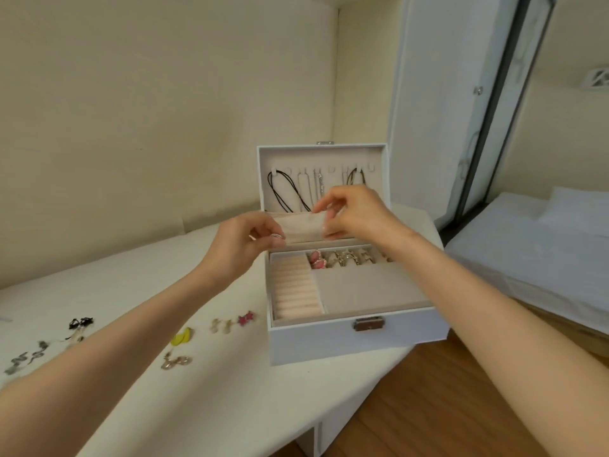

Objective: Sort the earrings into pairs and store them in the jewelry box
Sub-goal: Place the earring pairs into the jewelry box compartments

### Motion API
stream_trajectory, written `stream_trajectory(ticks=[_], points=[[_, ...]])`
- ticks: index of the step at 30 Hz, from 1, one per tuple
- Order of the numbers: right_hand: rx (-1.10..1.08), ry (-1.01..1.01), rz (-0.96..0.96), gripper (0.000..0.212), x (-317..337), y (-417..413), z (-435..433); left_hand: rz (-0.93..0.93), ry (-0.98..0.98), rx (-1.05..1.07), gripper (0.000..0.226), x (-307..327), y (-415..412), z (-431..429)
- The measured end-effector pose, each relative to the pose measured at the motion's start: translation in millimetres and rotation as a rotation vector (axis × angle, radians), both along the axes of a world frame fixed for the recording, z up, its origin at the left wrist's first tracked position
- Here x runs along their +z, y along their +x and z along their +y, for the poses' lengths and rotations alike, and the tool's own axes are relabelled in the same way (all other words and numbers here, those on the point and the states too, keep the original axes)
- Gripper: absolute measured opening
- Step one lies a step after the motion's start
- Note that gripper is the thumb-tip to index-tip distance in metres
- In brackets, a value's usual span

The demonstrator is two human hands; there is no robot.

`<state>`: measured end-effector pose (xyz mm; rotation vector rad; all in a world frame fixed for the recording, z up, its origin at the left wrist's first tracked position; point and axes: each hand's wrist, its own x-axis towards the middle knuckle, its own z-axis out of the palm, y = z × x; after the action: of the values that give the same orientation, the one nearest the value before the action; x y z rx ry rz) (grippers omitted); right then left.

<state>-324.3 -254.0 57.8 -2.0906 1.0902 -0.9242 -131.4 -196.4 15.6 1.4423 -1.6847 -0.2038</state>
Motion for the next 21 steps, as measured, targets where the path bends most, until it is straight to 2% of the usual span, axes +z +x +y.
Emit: stream_trajectory(ticks=[3,7,11,17,21], points=[[-0.138,0.005,0.015,0.028,-12,-40,-16,-0.089,0.005,-0.081,0.005,3,-32,-22],[-0.23,0.026,0.003,0.024,-26,-69,-26,-0.186,0.016,-0.143,0.01,4,-67,-57],[-0.266,0.015,-0.027,0.021,-35,-81,-34,-0.306,0.046,-0.192,0.011,5,-91,-87],[-0.323,0.01,-0.101,0.021,-48,-91,-46,-0.631,0.118,-0.244,0.013,9,-110,-112],[-0.32,0.044,-0.125,0.018,-49,-95,-47,-0.738,0.155,-0.301,0.019,10,-118,-122]])
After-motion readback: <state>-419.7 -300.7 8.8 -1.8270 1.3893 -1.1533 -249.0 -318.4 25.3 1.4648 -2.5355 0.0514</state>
